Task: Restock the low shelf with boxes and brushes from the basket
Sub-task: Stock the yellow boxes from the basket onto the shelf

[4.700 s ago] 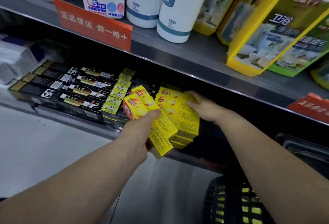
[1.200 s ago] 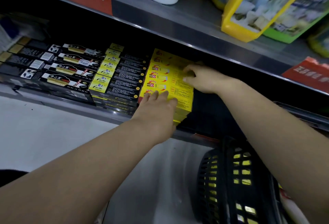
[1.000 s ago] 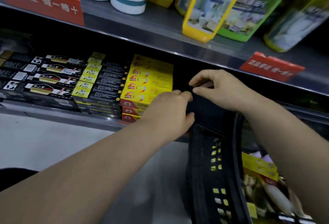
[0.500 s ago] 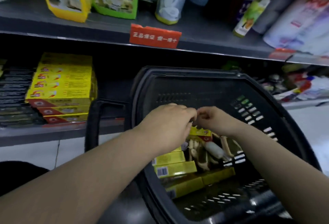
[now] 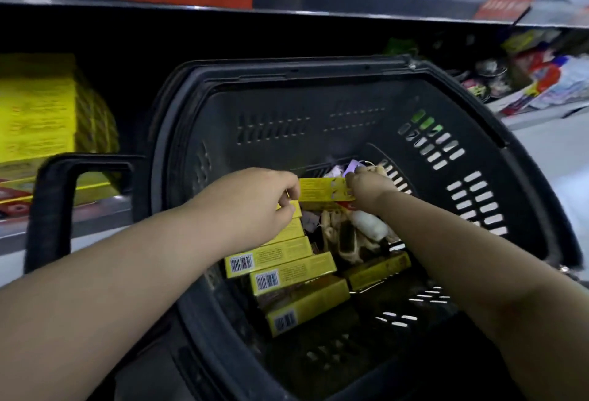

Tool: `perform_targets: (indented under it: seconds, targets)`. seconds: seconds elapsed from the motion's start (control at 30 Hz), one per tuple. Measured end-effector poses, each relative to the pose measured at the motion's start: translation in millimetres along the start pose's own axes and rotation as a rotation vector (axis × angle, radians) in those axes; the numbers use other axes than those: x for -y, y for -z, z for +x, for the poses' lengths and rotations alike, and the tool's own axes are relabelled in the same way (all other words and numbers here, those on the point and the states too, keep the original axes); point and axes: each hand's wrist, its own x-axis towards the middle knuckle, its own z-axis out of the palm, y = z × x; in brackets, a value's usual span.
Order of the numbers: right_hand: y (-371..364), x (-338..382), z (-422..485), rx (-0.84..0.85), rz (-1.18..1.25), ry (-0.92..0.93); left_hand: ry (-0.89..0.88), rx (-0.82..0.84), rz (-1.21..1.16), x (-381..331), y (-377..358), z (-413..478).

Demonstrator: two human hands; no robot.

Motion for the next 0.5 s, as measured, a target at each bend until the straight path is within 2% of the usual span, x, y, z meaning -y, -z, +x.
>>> perform_targets:
  seconds: [0.1,0.23,0.33,0.43,0.5]
  targets:
    - [11.9,-1.4,-0.1,-0.02,0.084,-0.007,0.006,0.043,0.001,-1.3,-2.4,1.9]
    - [65.6,-19.1,-17.9,-0.073,0.203,0.032,0.01,0.057,-0.02,-4.3,-5.2,2.6]
    - [108.8,-31.8,-46.7,-0.048,0.467,0.194,0.035,0.04,-0.039,-4.8,-7.3,5.0]
    - [133.9,-28.5,-76.3,0.074,0.881,0.451,0.12,0.042,-0.121,-5.7,-7.0,7.7]
    - [140.4,-19.8,-86.1,0.125,1.032,0.607,0.181,0.079,-0.206,-7.2,-4.8,9.9]
